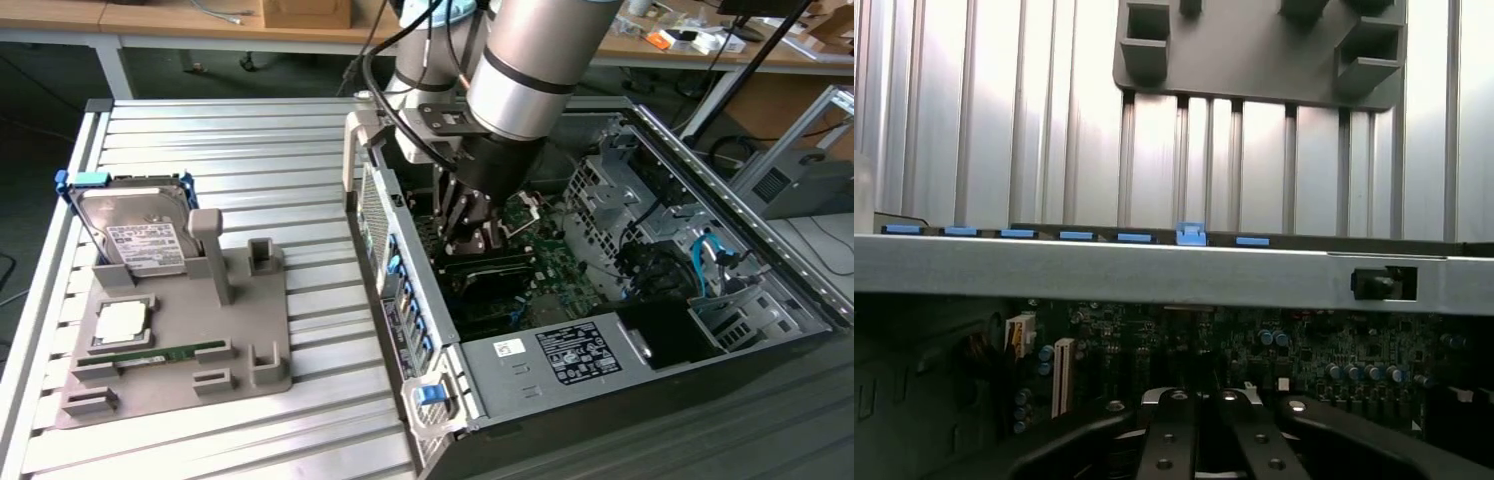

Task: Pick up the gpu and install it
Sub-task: 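Press down on the gpu until it lock into place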

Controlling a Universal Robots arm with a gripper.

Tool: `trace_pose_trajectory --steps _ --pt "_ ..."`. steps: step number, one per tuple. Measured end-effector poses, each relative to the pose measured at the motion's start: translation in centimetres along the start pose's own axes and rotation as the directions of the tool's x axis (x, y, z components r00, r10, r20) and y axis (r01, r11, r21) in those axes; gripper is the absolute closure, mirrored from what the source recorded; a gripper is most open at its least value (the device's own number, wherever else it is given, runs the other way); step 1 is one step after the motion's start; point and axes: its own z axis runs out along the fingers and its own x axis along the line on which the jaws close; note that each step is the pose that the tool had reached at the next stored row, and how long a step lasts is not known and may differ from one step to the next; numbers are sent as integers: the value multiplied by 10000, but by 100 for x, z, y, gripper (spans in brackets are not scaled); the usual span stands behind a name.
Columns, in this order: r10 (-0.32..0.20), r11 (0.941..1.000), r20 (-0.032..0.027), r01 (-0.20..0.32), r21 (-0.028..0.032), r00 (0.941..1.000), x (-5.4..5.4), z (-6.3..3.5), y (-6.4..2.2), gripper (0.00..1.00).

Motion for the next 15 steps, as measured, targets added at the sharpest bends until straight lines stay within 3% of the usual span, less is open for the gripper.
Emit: trace_pose_trajectory --steps 15 --pt "0 10000 -3 0 0 10000 -11 14 148 89"
